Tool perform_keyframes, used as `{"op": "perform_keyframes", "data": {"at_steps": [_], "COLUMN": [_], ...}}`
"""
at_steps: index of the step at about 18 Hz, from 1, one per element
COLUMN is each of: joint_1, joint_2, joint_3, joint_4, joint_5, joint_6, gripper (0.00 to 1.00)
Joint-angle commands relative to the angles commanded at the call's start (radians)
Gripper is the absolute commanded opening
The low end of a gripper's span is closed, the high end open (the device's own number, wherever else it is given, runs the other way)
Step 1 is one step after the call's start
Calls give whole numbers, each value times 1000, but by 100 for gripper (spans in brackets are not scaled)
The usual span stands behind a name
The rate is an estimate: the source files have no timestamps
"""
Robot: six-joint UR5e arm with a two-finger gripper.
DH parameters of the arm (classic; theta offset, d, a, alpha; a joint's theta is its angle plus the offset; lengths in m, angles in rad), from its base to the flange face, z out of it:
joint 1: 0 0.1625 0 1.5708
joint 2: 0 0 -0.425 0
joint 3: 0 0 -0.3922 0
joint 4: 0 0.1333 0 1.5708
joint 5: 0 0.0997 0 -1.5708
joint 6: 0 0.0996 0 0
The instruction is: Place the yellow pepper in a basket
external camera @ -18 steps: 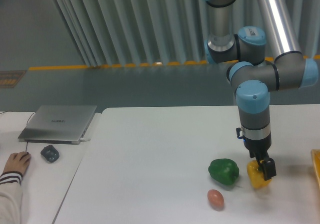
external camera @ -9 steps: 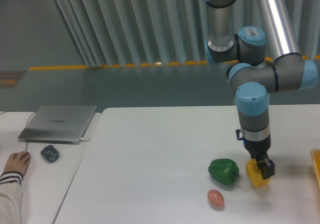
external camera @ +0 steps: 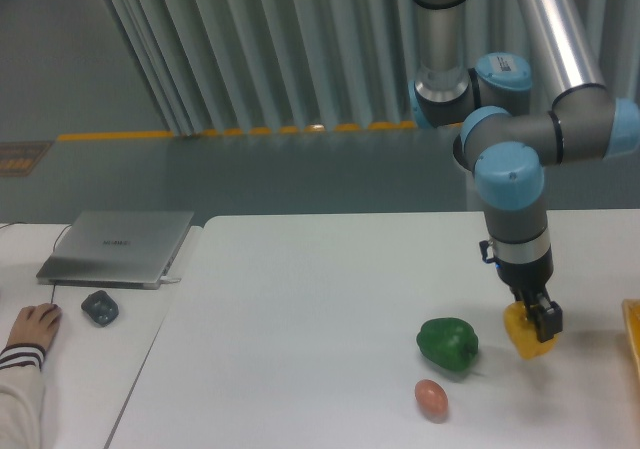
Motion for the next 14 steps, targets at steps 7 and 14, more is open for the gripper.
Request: {"op": "perform_keyframes", "data": {"at_steps": [7,14], "joint_1": [67,164], "joint_2": [-3,-46], "joint_3": [81,83], "joint_4": [59,205], "joint_5": [11,213], "joint_6": [50,167], "gripper": [50,50]}}
